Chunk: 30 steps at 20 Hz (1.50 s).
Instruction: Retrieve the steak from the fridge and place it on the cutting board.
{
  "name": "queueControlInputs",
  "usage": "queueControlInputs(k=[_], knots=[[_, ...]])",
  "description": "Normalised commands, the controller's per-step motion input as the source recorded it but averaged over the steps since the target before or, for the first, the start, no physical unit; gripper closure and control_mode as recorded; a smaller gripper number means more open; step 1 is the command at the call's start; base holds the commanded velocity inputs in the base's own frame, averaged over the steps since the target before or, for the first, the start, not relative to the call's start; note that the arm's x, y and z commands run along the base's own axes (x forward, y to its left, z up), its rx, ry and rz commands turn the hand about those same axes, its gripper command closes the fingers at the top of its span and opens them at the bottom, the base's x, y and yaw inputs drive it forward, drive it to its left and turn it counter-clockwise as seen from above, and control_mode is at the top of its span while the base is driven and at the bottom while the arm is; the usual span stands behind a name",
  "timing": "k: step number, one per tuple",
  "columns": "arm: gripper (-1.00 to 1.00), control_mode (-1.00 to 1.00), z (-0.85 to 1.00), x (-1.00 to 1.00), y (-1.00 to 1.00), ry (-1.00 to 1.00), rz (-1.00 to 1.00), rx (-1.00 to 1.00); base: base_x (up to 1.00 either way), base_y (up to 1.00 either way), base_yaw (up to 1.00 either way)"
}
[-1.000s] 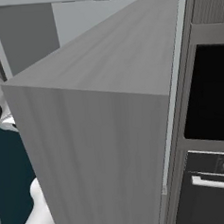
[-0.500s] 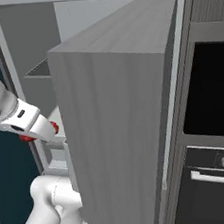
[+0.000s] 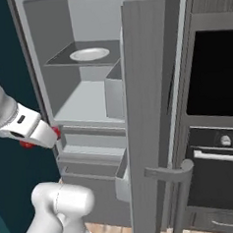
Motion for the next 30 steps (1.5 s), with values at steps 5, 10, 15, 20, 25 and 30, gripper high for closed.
queueControlInputs(k=[5,10,15,20,25,30], knots=[[1.00,1.00,0.00,0.00,0.00,0.00,0.00,0.00,-0.59,0.04,0.00],[1.00,1.00,0.00,0.00,0.00,0.00,0.00,0.00,-0.58,0.04,0.00],[1.00,1.00,0.00,0.00,0.00,0.00,0.00,0.00,-0.61,0.06,0.00],[1.00,1.00,0.00,0.00,0.00,0.00,0.00,0.00,-0.63,0.09,0.00],[1.00,1.00,0.00,0.00,0.00,0.00,0.00,0.00,-0.67,0.14,0.00],[1.00,1.00,0.00,0.00,0.00,0.00,0.00,0.00,-0.65,0.05,0.00]])
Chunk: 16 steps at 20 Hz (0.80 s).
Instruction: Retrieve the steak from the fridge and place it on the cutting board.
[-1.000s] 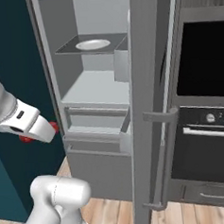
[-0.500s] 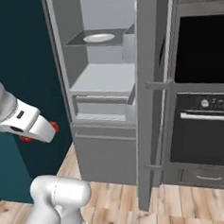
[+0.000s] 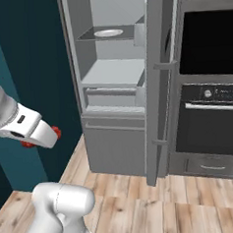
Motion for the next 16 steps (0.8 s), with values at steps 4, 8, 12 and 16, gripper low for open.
queueControlInputs(k=[4,8,12,16], knots=[[1.00,1.00,0.00,0.00,0.00,0.00,0.00,0.00,-0.64,0.00,-0.01],[1.00,1.00,0.00,0.00,0.00,0.00,0.00,0.00,-0.41,0.00,-0.07],[1.00,1.00,0.00,0.00,0.00,0.00,0.00,0.00,-0.56,-0.08,-0.27],[1.00,1.00,0.00,0.00,0.00,0.00,0.00,0.00,-0.47,-0.11,-0.46]])
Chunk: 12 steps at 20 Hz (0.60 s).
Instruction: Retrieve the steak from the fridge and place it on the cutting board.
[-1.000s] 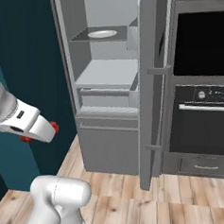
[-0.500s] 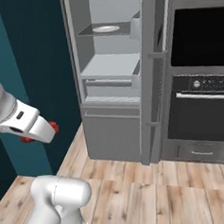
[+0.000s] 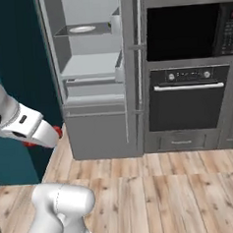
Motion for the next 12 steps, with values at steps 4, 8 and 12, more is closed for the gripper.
queueControlInputs(k=[4,8,12], knots=[[1.00,1.00,0.00,0.00,0.00,0.00,0.00,0.00,-0.27,-0.33,-0.59],[1.00,1.00,0.00,0.00,0.00,0.00,0.00,0.00,-0.04,-0.41,-0.69],[1.00,1.00,0.00,0.00,0.00,0.00,0.00,0.00,0.00,-0.35,-0.69]])
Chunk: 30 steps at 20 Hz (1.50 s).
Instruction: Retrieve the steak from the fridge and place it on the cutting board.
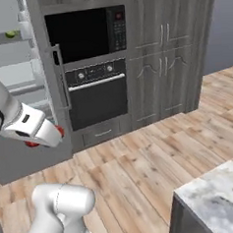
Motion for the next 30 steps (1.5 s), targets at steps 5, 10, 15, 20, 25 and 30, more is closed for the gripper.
queueControlInputs(k=[5,10,15,20,25,30], knots=[[1.00,1.00,0.00,0.00,0.00,0.00,0.00,0.00,-0.02,-0.10,-0.63],[1.00,1.00,0.00,0.00,0.00,0.00,0.00,0.00,0.00,-0.16,-0.59],[1.00,1.00,0.00,0.00,0.00,0.00,0.00,0.00,0.00,-0.04,-0.54],[1.00,1.00,0.00,0.00,0.00,0.00,0.00,0.00,0.00,0.05,-0.42],[1.00,1.00,0.00,0.00,0.00,0.00,0.00,0.00,0.00,0.29,-0.31],[1.00,1.00,0.00,0.00,0.00,0.00,0.00,0.00,0.00,0.51,-0.25]])
